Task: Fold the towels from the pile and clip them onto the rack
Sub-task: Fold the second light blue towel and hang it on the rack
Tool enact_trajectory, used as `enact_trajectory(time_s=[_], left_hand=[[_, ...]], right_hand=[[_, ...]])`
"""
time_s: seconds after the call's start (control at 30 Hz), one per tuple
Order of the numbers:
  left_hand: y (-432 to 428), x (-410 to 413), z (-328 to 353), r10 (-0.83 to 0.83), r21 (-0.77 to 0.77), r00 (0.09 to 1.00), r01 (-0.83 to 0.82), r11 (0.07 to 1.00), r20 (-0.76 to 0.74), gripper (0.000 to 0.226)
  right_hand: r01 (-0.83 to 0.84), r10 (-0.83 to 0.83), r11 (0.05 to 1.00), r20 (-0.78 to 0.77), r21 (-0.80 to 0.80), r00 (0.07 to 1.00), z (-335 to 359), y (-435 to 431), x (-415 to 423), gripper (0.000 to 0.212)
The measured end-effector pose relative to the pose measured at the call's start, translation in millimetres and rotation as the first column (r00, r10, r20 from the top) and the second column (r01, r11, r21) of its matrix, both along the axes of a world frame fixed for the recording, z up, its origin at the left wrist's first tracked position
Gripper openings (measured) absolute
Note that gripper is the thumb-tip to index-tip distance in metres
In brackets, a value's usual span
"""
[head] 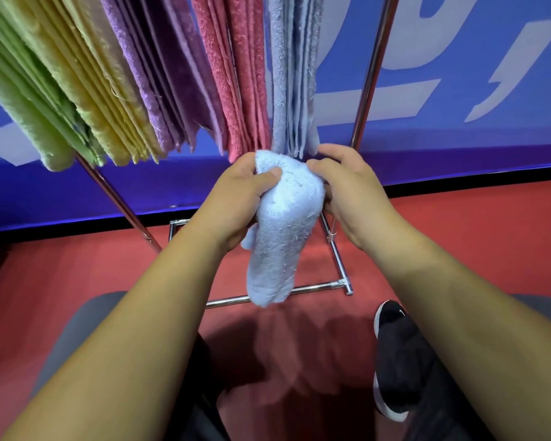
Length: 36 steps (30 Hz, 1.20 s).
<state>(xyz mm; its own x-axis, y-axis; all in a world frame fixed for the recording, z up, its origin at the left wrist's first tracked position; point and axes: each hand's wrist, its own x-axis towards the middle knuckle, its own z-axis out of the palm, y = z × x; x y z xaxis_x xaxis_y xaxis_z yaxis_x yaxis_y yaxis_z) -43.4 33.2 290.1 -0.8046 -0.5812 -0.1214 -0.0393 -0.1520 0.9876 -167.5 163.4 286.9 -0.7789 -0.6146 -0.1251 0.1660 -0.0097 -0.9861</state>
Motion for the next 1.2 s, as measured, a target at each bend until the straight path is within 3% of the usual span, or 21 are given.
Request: enact_trajectory(time_s=[0.23,0.43,0.5,0.57,0.67,0.73,0.8,0.9,1.03,1.2], left_hand=[[-7,1,0,0.025,0.02,0.999,-0.026,0.999,0.026,0.028],[-1,1,3,0.048,-0.011,0.997,-0.047,0.999,0.066,0.02],[0,0,2,0.098,-0.104,0.99,-0.087,0.991,0.101,0.025],[0,-1,1,0.199,-0.312,0.964,-0.136,0.94,0.177,0.035],[9,3,4,0.369,-0.603,0.912,-0.194,0.774,0.18,0.024],[17,9,9,0.409,-0.685,0.901,-0.206,0.699,0.146,0.013],[24,13,8,0.345,-0.617,0.92,-0.164,0.769,0.185,0.005],[35,13,0,0.173,-0.498,0.94,-0.003,0.867,0.295,0.012],[46,10,-3,0.047,-0.552,0.932,0.172,0.816,0.36,0.019],[52,-3,-16,0.104,-0.63,0.949,0.112,0.769,0.296,0.021]], right_hand=[[-0.162,0.211,0.955,0.185,-0.249,0.96,3,-1,11,0.028],[-0.201,0.247,0.947,0.17,-0.249,0.954,6,1,9,0.023],[-0.201,0.221,0.959,0.087,-0.199,0.971,6,2,7,0.021],[-0.192,0.196,0.971,0.012,-0.142,0.981,6,4,7,0.022],[-0.154,0.152,0.981,-0.023,-0.118,0.988,6,6,10,0.024],[-0.112,0.106,0.99,-0.068,-0.084,0.992,8,7,12,0.029],[-0.077,0.069,0.994,-0.1,-0.074,0.993,9,7,12,0.033],[-0.034,0.026,0.995,-0.086,-0.096,0.996,11,7,13,0.037],[0.018,-0.027,0.99,-0.063,-0.139,0.998,10,3,17,0.043],[0.052,-0.065,0.983,-0.069,-0.178,0.995,8,-3,22,0.052]])
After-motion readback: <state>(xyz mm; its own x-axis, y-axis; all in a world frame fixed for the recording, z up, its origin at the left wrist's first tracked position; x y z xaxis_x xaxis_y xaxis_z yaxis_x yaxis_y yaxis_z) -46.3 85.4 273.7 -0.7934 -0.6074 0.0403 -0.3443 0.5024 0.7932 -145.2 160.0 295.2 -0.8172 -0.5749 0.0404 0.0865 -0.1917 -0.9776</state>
